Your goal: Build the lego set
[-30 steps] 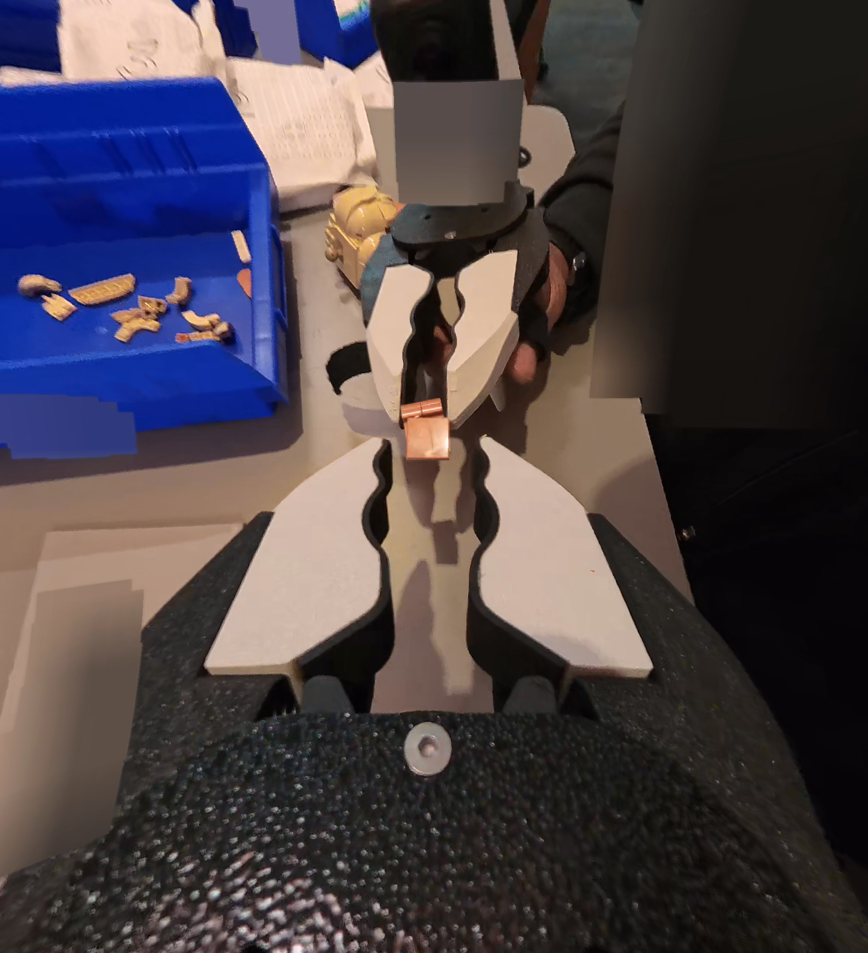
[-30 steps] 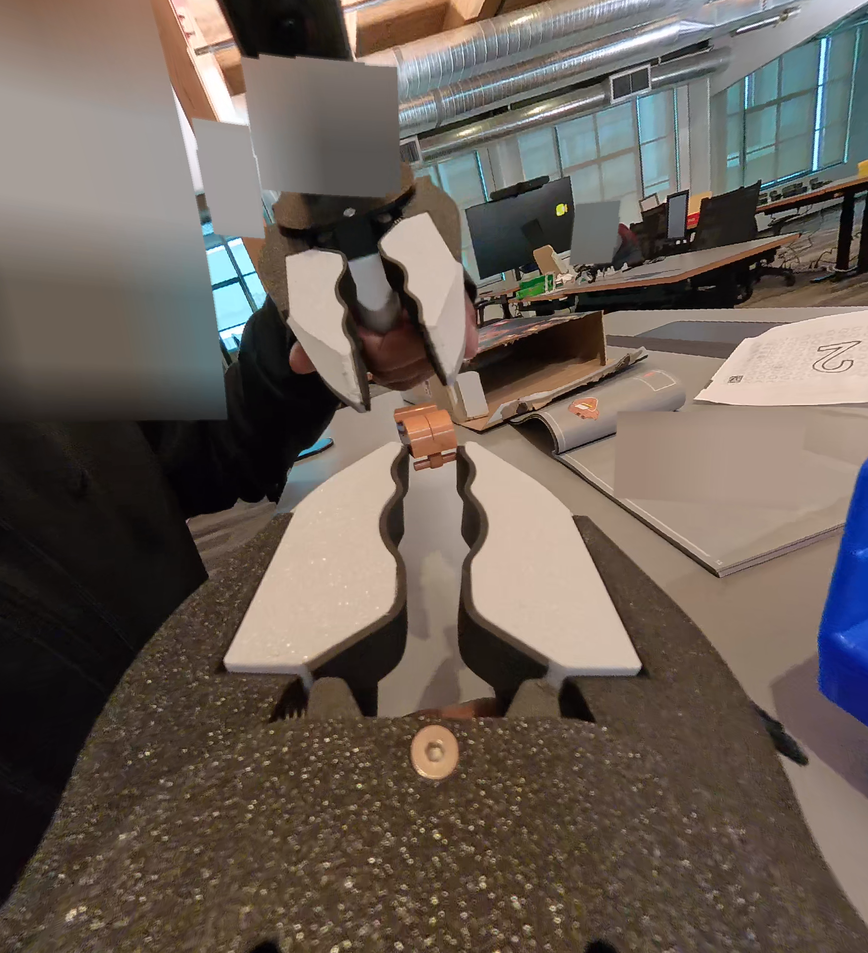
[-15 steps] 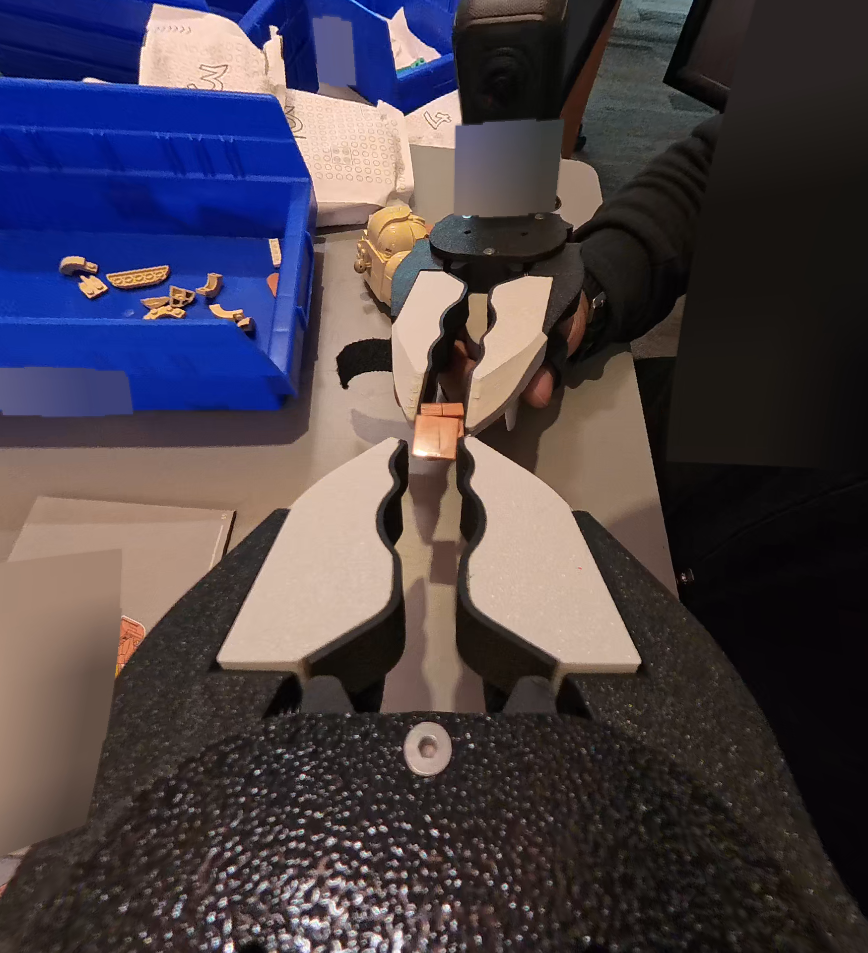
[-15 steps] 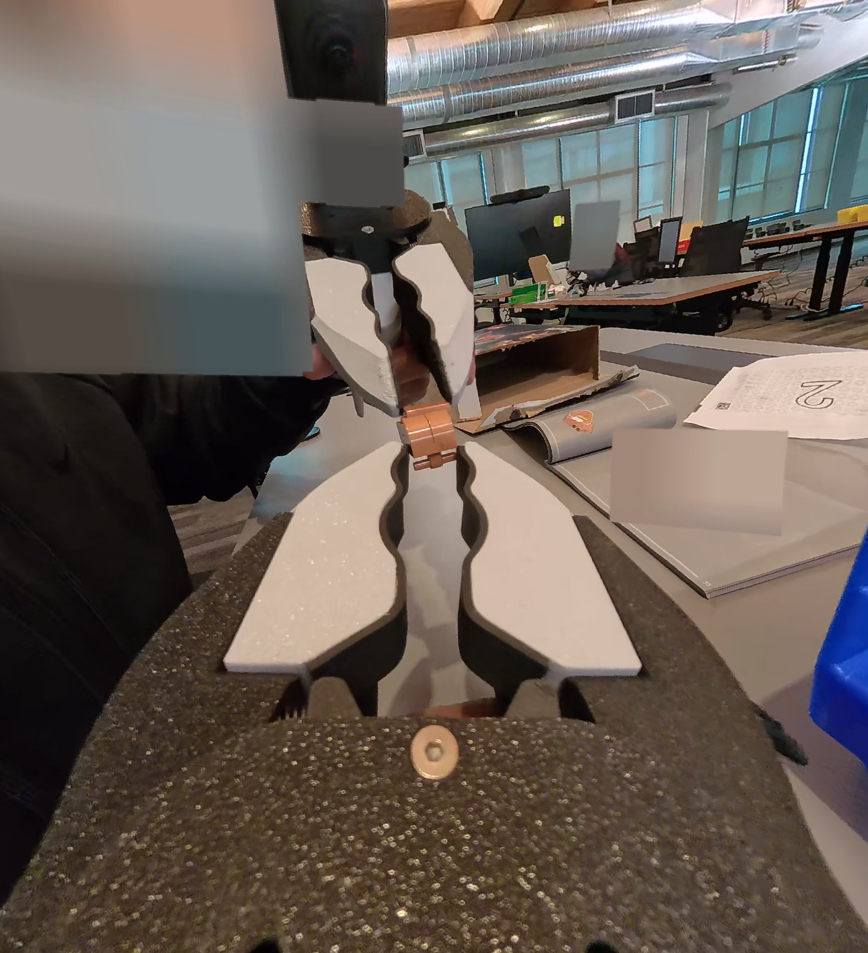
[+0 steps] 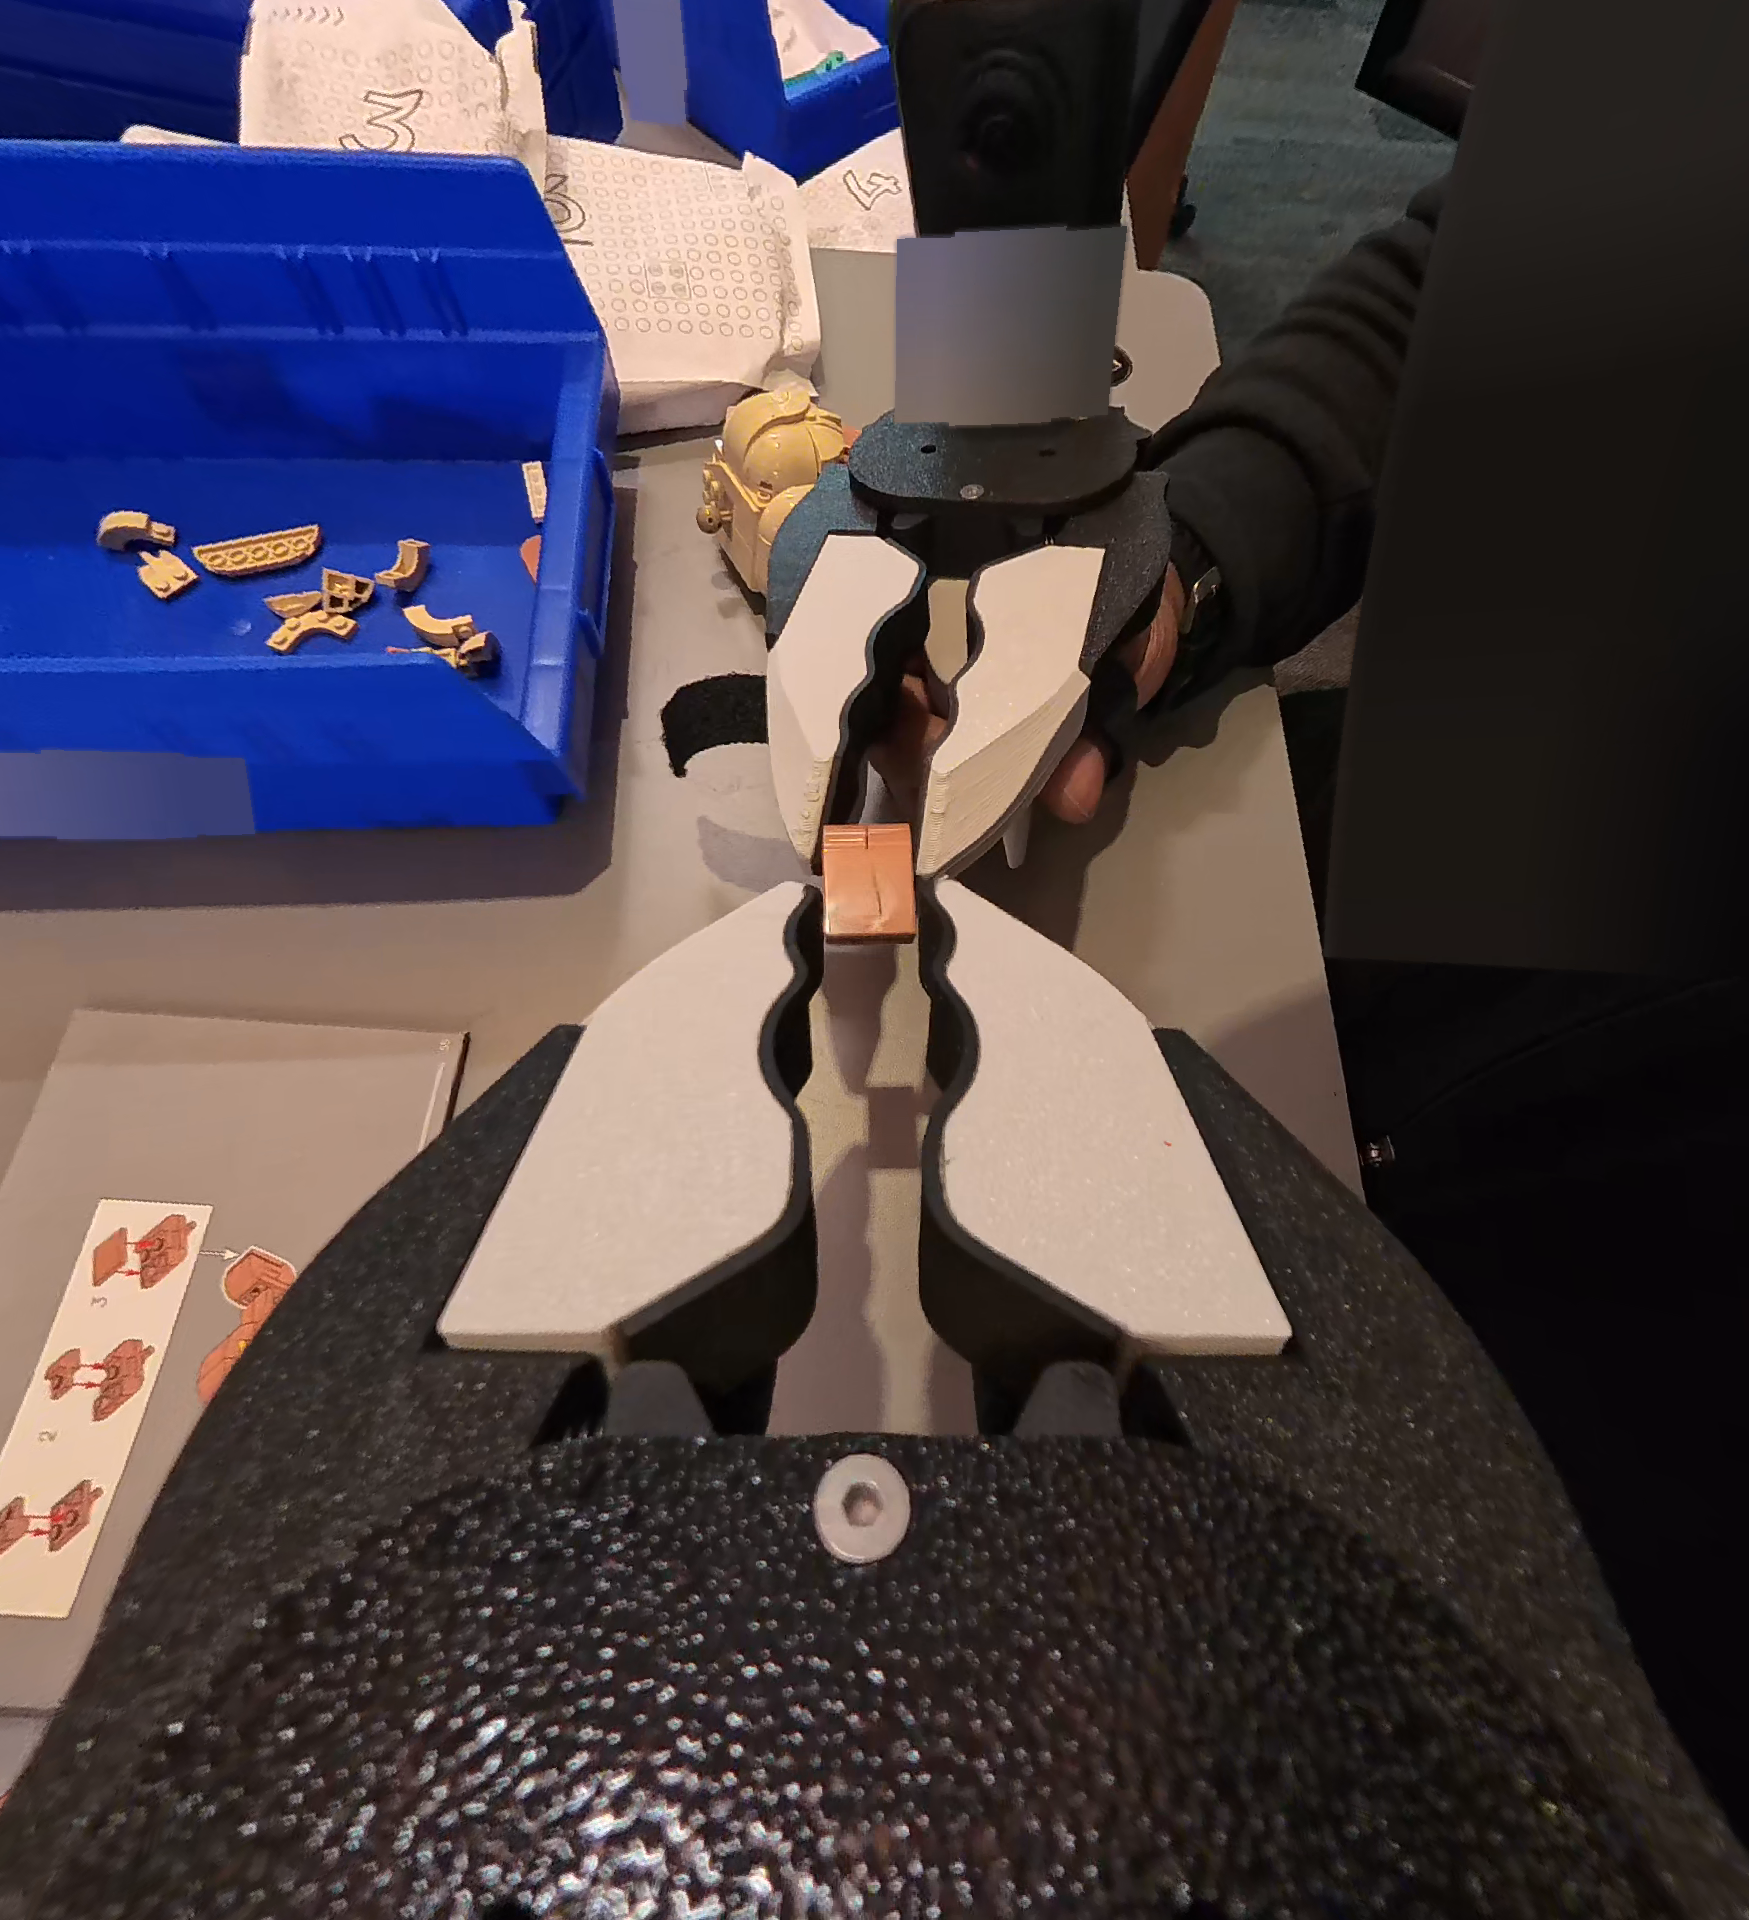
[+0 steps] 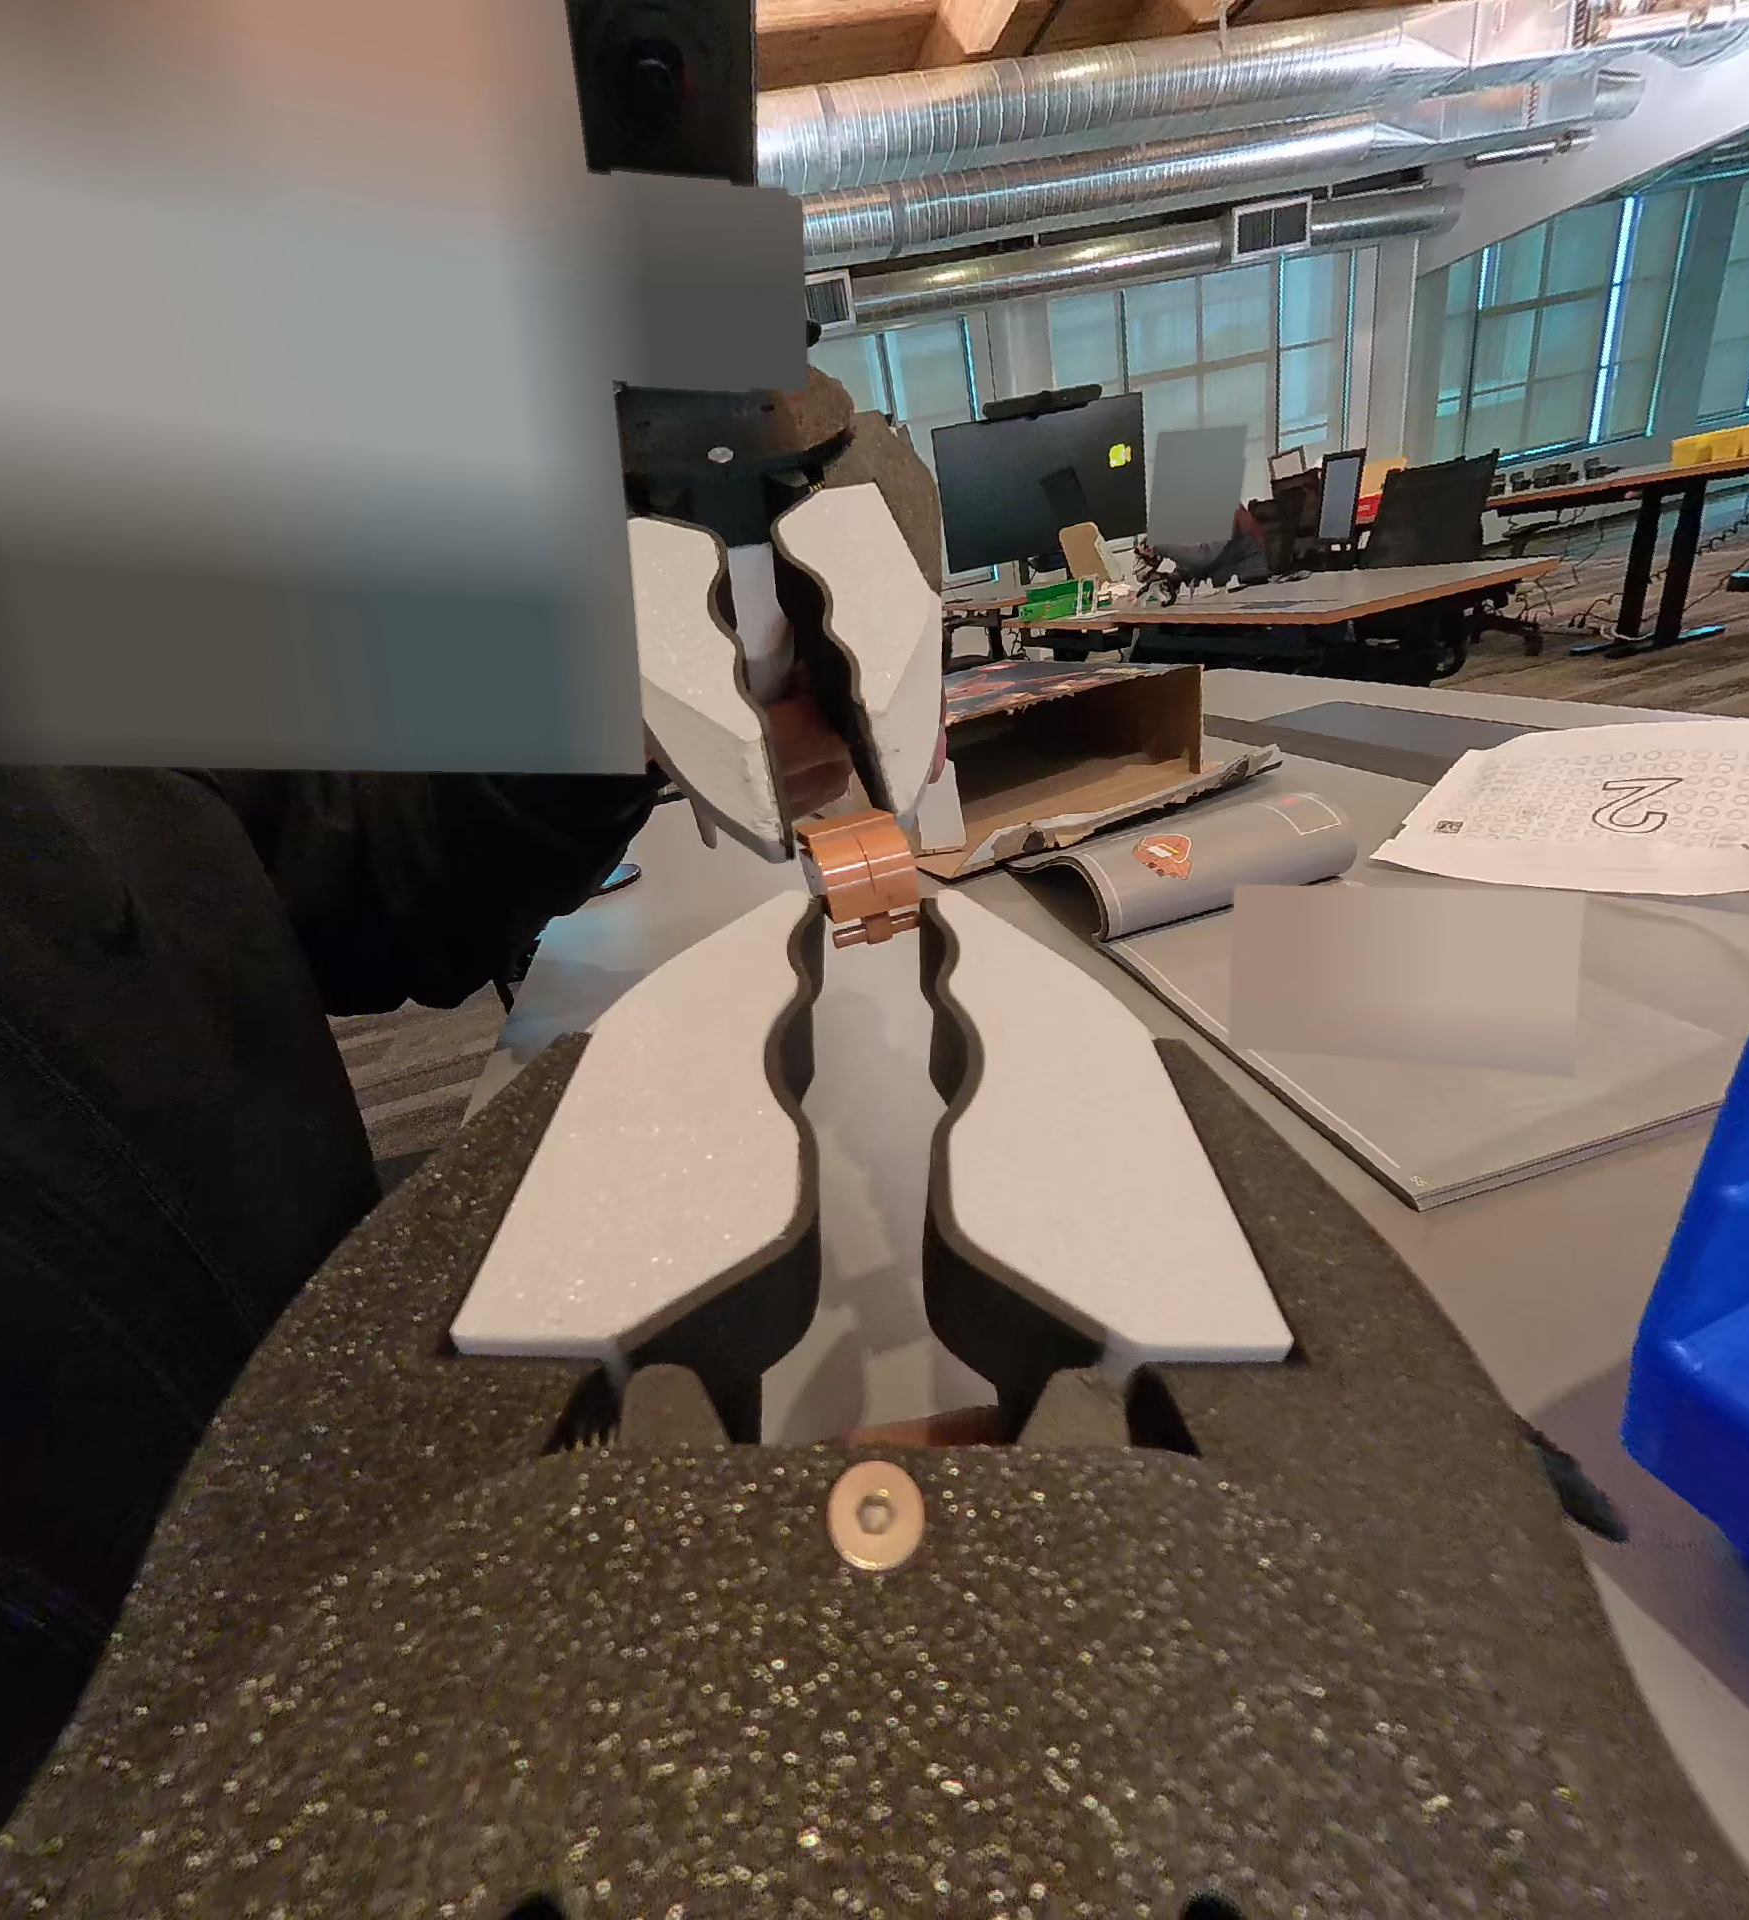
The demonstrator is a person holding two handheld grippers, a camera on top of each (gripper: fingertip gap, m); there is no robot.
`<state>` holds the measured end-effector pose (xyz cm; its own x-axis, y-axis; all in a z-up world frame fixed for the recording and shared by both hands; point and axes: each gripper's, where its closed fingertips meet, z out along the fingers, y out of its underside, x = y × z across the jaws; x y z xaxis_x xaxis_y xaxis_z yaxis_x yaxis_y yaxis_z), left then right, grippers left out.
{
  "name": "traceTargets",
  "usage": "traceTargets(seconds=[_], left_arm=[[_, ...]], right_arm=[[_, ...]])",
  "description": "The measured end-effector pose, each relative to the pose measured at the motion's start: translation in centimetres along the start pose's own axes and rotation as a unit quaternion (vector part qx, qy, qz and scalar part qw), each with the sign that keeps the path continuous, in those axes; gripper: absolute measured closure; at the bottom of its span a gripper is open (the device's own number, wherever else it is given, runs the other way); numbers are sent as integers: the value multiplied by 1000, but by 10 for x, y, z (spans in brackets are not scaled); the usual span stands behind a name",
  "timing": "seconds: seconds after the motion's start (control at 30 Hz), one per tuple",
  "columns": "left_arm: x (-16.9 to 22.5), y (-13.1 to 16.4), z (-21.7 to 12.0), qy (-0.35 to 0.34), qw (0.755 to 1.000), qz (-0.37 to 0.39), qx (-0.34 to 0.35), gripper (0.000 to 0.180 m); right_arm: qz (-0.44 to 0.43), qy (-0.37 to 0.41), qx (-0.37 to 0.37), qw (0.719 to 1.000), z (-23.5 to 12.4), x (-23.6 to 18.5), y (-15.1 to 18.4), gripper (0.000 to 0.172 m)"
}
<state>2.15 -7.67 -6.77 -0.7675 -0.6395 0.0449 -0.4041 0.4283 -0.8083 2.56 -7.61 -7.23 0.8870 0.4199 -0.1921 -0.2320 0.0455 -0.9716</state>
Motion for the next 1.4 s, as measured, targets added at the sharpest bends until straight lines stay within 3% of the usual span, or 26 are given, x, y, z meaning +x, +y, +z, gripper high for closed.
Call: traceTargets(seconds=[0.27, 0.43, 0.6, 0.8, 1.1, 1.4], left_arm=[[1, -2, -1, -7, 1000, 12, 1, 159], [7, -13, -10, -22, 991, 119, 64, 149], [11, -13, -16, -103, 924, 338, 146, 144], [-4, -9, -11, -207, 861, 442, 144, 148], [-3, -5, 0, -249, 802, 531, 114, 149], [-5, -5, 5, -276, 768, 570, 100, 166]], right_arm=[[11, -4, 5, 1000, 0, 0, -1, 155], [55, -21, 19, 998, -2, 2, -5, 155], [91, -36, 27, 995, -3, 3, -6, 155], [99, -39, 27, 994, -2, 3, -5, 155], [102, -43, 21, 994, -1, 3, -3, 155], [103, -40, 15, 994, 0, 3, -1, 155]])
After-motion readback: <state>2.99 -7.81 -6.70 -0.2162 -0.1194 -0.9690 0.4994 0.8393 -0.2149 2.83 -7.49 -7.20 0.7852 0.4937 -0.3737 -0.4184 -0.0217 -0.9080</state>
